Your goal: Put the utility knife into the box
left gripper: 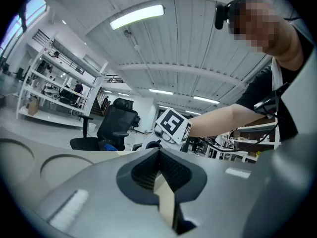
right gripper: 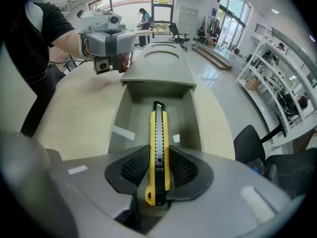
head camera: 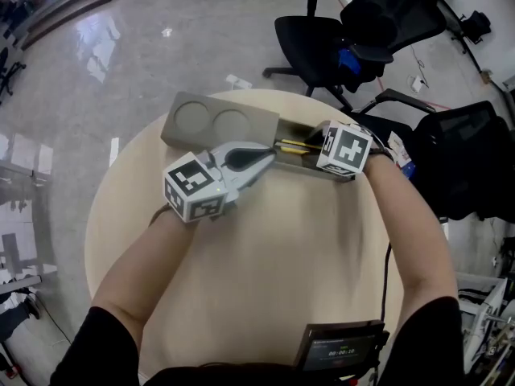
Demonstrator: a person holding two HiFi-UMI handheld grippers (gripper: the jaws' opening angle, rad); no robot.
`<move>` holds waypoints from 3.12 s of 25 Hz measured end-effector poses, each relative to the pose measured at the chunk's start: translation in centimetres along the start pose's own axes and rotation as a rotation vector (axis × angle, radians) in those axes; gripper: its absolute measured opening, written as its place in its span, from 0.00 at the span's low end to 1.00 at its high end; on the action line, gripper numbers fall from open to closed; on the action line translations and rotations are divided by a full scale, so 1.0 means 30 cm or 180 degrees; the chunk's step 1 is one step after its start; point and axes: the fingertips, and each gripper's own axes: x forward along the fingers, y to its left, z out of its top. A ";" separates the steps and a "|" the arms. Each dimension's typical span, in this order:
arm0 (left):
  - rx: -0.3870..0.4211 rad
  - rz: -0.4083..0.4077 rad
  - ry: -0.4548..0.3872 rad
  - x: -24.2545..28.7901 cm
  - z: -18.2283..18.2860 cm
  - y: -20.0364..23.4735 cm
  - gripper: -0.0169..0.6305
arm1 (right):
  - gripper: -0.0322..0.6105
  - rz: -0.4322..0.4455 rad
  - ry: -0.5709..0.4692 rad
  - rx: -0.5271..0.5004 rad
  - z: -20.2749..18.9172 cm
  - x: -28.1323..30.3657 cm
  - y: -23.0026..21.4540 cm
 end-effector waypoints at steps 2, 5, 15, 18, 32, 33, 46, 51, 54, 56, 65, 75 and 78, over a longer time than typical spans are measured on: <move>0.0002 -0.0013 -0.0015 0.002 -0.002 -0.006 0.02 | 0.31 -0.0017 -0.0074 0.0041 0.007 -0.006 0.000; 0.0044 -0.0002 -0.0021 0.011 -0.001 -0.012 0.02 | 0.37 -0.0114 -0.0308 0.0170 0.031 -0.044 -0.013; 0.0021 0.0090 0.0010 0.011 0.040 -0.030 0.02 | 0.28 -0.0365 -0.0968 0.0684 0.043 -0.183 0.010; 0.0079 0.0092 -0.0029 0.005 0.083 -0.061 0.02 | 0.21 -0.0435 -0.1080 0.0828 0.031 -0.225 0.042; 0.0063 0.0183 -0.0029 -0.040 0.258 -0.174 0.02 | 0.07 -0.0637 -0.1374 0.1295 0.025 -0.461 0.144; 0.0088 0.0178 -0.0028 -0.045 0.268 -0.188 0.02 | 0.07 -0.0641 -0.1378 0.1289 0.028 -0.478 0.157; 0.0059 0.0092 -0.0155 -0.247 0.415 -0.472 0.02 | 0.07 -0.0633 -0.1509 0.1278 0.136 -0.704 0.449; 0.0063 0.0080 -0.0120 -0.384 0.435 -0.609 0.02 | 0.07 -0.0693 -0.1620 0.1351 0.196 -0.793 0.596; 0.0067 0.0035 -0.0124 -0.479 0.459 -0.700 0.02 | 0.07 -0.0730 -0.1702 0.1394 0.244 -0.848 0.691; 0.0124 -0.0042 -0.0077 -0.547 0.460 -0.776 0.02 | 0.07 -0.0749 -0.1754 0.1420 0.277 -0.885 0.762; 0.0278 -0.0377 0.0131 -0.940 0.435 -1.075 0.02 | 0.07 -0.0831 -0.1993 0.1627 0.471 -1.002 1.095; 0.0279 -0.0256 -0.0017 -1.199 0.424 -1.331 0.02 | 0.07 -0.0837 -0.2439 0.1670 0.536 -1.127 1.484; 0.0153 -0.0069 -0.0149 -1.210 0.427 -1.439 0.02 | 0.07 -0.0789 -0.2499 0.1545 0.502 -1.167 1.597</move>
